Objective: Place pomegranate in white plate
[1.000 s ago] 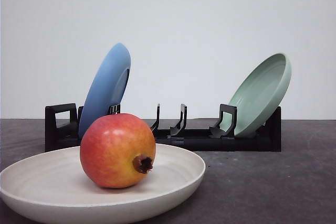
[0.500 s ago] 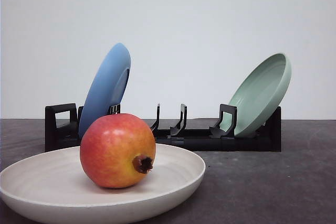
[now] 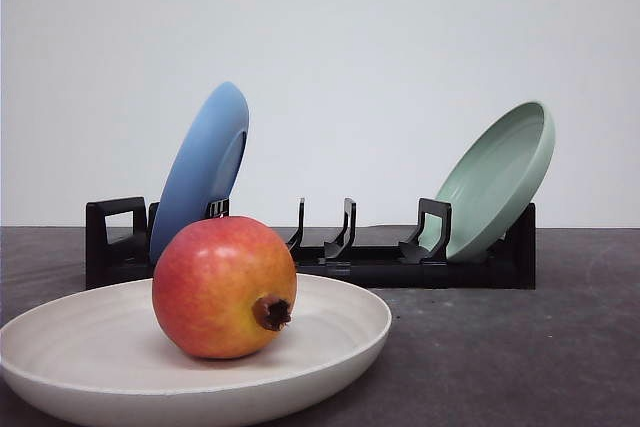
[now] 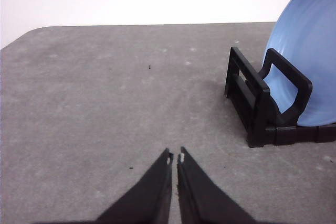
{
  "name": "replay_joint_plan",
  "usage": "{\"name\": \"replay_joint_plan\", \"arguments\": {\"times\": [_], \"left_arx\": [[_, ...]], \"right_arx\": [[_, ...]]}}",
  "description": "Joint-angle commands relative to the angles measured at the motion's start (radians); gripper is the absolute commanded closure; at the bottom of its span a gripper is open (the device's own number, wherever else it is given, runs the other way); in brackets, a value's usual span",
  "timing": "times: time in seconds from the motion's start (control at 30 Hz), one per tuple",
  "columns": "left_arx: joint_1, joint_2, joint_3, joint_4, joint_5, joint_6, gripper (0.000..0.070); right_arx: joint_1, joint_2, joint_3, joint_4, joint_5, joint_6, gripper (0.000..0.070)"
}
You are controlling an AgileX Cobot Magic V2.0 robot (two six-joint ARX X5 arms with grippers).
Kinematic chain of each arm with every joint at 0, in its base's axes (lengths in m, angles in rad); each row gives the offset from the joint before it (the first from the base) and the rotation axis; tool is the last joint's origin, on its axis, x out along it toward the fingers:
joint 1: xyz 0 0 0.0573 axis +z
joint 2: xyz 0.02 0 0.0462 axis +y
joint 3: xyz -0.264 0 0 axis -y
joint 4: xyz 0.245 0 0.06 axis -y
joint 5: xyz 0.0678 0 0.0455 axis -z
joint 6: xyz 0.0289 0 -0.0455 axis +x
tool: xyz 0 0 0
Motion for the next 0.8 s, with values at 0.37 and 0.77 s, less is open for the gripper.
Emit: {"name": "replay_joint_plan", "arguments": {"times": [0.37,0.77], "left_arx": [[0.0,-0.001,-0.01,-0.004,-0.002,0.007,0.07],[0.0,-0.001,-0.01,-0.004,-0.002,0.007,0.07]], "right_arx": [[0.0,-0.002,-0.004,0.009,0.004,0.011,0.0693],[0.0,-0.002,-0.004,0.009,0.004,0.011,0.0693]]}}
